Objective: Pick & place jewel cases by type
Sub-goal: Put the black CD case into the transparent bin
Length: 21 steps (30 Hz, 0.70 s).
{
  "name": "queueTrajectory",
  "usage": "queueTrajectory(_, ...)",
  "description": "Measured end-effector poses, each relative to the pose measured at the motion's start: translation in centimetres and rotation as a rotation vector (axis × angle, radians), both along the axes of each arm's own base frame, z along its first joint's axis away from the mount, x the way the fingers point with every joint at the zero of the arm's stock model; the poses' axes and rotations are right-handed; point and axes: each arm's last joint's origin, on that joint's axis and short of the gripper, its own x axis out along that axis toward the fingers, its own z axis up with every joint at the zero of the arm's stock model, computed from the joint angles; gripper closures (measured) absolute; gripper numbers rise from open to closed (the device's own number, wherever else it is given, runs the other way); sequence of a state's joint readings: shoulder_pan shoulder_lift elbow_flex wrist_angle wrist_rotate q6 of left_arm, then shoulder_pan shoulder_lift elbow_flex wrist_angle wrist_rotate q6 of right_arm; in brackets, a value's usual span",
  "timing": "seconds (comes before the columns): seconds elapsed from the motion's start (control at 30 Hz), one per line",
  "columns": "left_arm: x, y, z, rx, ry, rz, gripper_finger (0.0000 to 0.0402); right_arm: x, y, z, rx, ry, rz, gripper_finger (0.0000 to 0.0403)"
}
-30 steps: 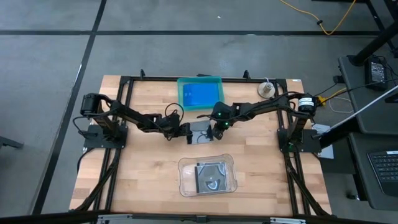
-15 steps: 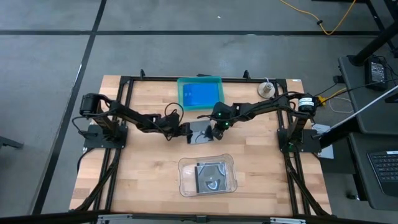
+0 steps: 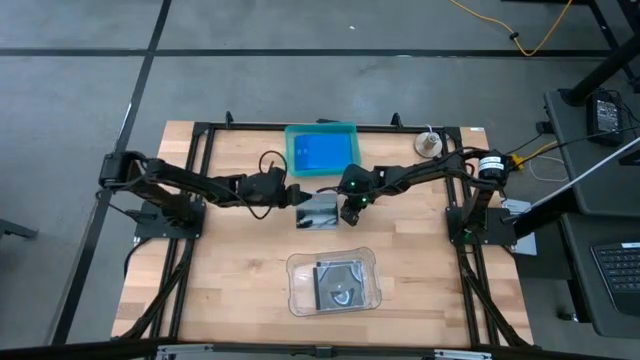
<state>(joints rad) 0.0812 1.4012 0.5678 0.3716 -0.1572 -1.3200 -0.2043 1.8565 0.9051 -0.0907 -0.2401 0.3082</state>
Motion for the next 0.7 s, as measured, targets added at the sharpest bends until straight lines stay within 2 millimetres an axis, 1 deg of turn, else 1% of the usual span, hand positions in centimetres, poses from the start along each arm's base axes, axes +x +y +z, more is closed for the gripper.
queueTrajectory(0.13, 0.2, -0.2, -1.5, -0.063, 0.067, -0.031, 0.0186, 0.0, -0.2, 0.0, 0.000, -0.003, -0.002, 0.0396)
queueTrajectory(0.23, 0.3, -0.2, -1.9, -0.063, 0.082, -0.041, 0.0186, 0.0, -0.2, 0.0, 0.001, -0.002, -0.005, 0.0396)
queueTrajectory(0.37, -0.4, -0.2, -3.3, -0.091, 0.229, -0.028, 0.0186, 0.0, -0.2, 0.0, 0.003, 0.000, -0.006, 0.0396)
queueTrajectory(0.5, -1.0, -0.3, -4.0, -0.105, 0.318, -0.025, 0.0186, 0.0, -0.2, 0.0, 0.002, 0.000, -0.006, 0.0396)
queueTrajectory(0.7, -1.0, -0.3, -4.4, -0.107, 0.344, -0.024, 0.0186, 0.0, -0.1, -0.2, 0.003, 0.005, -0.004, 0.0396)
